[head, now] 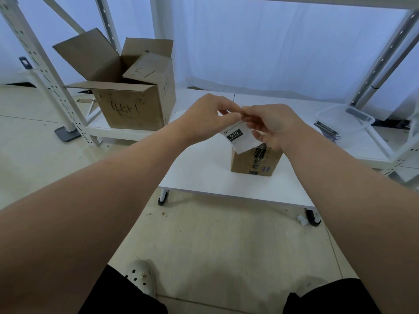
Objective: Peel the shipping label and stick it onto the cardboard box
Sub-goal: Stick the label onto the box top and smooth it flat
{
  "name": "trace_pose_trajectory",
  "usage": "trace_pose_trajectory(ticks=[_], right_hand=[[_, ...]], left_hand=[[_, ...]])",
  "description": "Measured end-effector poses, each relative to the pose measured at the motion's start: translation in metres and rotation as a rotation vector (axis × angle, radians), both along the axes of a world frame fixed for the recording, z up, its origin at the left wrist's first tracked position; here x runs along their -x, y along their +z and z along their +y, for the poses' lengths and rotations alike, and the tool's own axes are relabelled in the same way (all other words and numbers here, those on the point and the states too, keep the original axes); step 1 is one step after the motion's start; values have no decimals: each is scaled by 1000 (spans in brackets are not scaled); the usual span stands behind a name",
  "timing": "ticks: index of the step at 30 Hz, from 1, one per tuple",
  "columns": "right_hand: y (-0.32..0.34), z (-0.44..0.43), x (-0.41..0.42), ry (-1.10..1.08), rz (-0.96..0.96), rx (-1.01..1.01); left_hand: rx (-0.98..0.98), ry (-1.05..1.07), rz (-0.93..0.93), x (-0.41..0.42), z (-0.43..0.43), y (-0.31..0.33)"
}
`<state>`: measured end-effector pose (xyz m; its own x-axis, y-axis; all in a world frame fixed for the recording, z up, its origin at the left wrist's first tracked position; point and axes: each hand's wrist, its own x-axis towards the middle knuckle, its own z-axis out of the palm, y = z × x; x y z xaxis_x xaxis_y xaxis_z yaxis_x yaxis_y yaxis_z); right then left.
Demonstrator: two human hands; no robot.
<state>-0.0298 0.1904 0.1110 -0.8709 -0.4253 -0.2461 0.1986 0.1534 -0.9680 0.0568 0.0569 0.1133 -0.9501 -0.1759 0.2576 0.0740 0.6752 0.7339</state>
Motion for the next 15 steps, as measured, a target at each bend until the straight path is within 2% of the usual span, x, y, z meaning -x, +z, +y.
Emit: trace_pose_trajectory(ticks=[3, 6, 9, 11, 15], right_hand=[[0, -1, 0, 23, 79, 6], [0, -2, 0, 65, 272, -99], [-2, -1, -3, 121, 474, -209], [-2, 1, -6, 182, 515, -217], [-4, 5, -2, 225, 518, -207]], left_hand=[[-69, 15, 13, 1, 1, 1], [-256, 67, 59, 4, 1, 2], [-416, 68, -28, 7, -6, 1], [-432, 60, -114, 7, -10, -2], [-478, 47, -164, 6, -10, -2]])
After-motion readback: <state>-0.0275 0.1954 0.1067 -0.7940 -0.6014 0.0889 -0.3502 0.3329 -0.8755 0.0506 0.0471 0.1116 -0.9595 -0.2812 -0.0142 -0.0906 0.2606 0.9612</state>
